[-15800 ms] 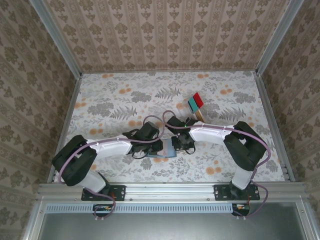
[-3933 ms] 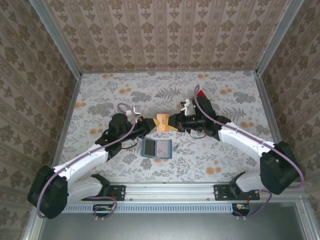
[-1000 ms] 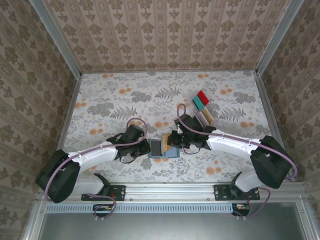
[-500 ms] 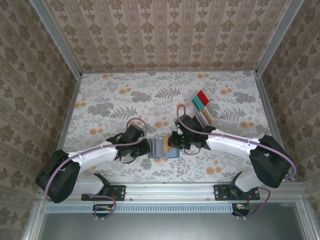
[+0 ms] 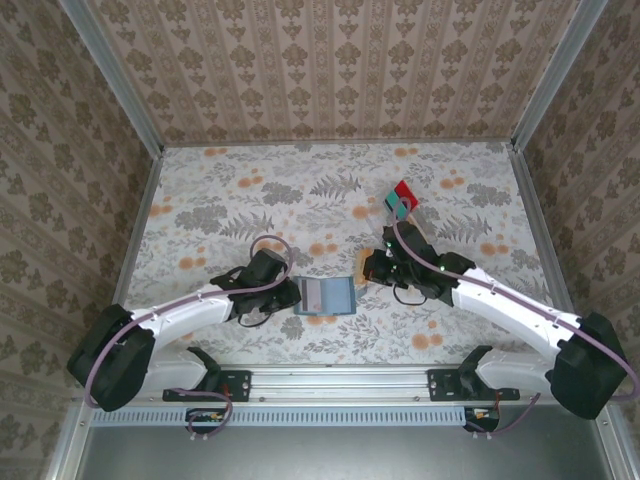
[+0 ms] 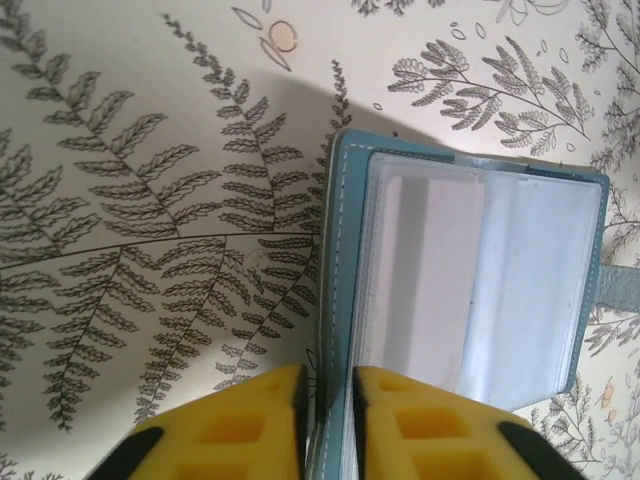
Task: Put the credit cards into the card holder
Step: Turn over the card slot in the card holder, then insert the credit card into the card slot.
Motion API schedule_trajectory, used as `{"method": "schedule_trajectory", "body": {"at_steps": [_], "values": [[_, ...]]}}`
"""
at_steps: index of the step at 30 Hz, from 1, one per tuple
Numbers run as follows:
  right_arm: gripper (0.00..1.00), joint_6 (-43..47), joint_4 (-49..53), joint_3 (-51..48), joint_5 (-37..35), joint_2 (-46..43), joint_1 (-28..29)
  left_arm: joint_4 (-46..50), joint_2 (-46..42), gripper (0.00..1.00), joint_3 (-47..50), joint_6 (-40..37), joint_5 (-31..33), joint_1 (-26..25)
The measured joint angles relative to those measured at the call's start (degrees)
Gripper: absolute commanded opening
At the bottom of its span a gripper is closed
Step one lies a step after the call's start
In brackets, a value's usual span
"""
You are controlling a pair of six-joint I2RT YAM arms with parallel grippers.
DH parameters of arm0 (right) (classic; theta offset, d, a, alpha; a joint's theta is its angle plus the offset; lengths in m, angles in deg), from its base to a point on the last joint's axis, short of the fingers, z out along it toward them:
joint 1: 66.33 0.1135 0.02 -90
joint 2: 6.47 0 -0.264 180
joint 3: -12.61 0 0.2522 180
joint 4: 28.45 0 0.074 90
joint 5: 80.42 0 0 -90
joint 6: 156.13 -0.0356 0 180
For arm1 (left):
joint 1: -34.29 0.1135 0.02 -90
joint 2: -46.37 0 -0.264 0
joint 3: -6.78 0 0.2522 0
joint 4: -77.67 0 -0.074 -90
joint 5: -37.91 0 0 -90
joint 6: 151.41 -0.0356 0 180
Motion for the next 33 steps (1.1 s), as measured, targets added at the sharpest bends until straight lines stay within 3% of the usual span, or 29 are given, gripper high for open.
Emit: {"method": "schedule_trajectory", "body": {"at_steps": [3,7,14,33], "values": [[0.00,-0.3,-6.4,-2.7,4.7,2.6,0.3,0.5,0.0,0.33,0.0,-0.3,0.4,-0.1],[0.00,-2.2,-16.0,-6.0,9.9,9.8,2.3,1.6,0.7,0.35,-0.7,-0.2,0.7,-0.5],[0.00,-5.3,-26.3,-7.4,14.7,18.5,4.4,2.0,3.8,0.24,-2.8,-0.7,0.9,-0.7],[0.01,-6.3,-37.0,-8.5,18.0,27.5,4.6,1.2,8.3,0.20,-3.1,-1.1,1.0,-1.3]]}}
